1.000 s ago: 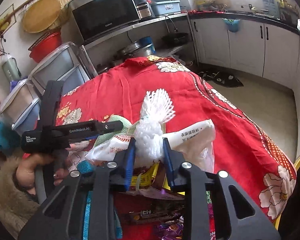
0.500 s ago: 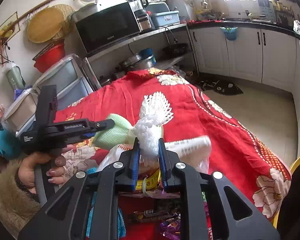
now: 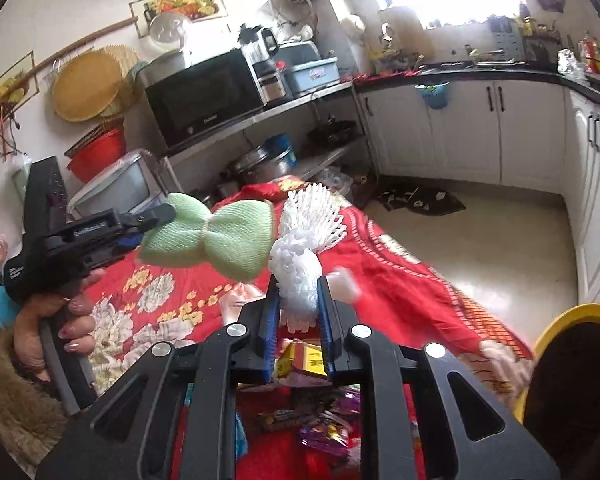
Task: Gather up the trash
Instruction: 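Grasp the green scrubber with the left tool while the right tool grasps the white mesh net, then carry the green scrubber and white mesh net in both tools over the bin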
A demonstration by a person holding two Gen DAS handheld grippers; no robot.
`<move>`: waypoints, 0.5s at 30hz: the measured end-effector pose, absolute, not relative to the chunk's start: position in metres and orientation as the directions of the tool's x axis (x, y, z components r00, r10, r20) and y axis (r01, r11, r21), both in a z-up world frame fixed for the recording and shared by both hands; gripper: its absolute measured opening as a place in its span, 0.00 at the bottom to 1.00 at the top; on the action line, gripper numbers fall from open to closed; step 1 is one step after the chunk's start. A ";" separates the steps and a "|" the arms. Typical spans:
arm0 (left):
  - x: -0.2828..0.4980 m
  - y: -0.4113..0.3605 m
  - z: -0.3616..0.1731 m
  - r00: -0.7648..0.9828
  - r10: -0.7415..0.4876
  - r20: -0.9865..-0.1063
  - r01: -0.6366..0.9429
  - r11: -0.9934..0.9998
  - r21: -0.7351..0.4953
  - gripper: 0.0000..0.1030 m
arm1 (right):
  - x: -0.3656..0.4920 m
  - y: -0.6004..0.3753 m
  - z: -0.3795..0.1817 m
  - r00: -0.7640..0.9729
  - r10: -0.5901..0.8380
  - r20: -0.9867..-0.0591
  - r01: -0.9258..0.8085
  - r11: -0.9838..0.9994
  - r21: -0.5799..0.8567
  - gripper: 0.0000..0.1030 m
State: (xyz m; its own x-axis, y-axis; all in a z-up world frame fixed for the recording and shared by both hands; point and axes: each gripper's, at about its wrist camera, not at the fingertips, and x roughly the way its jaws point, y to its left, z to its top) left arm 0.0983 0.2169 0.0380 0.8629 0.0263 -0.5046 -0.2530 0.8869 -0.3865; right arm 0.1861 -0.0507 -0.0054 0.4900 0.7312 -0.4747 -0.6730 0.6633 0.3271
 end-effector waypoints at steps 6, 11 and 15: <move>0.102 0.191 0.052 0.879 -0.002 -0.476 -0.201 0.905 -0.375 0.21 | 0.183 -0.087 0.000 0.545 0.702 -0.459 -0.630 0.704 0.328 0.17; 0.109 0.164 0.057 0.885 -0.028 -0.465 -0.154 0.924 -0.349 0.21 | 0.178 -0.116 0.004 0.588 0.676 -0.444 -0.598 0.733 0.324 0.17; 0.115 0.141 0.059 0.887 -0.055 -0.459 -0.114 0.936 -0.332 0.21 | 0.173 -0.144 0.005 0.626 0.648 -0.435 -0.563 0.761 0.324 0.17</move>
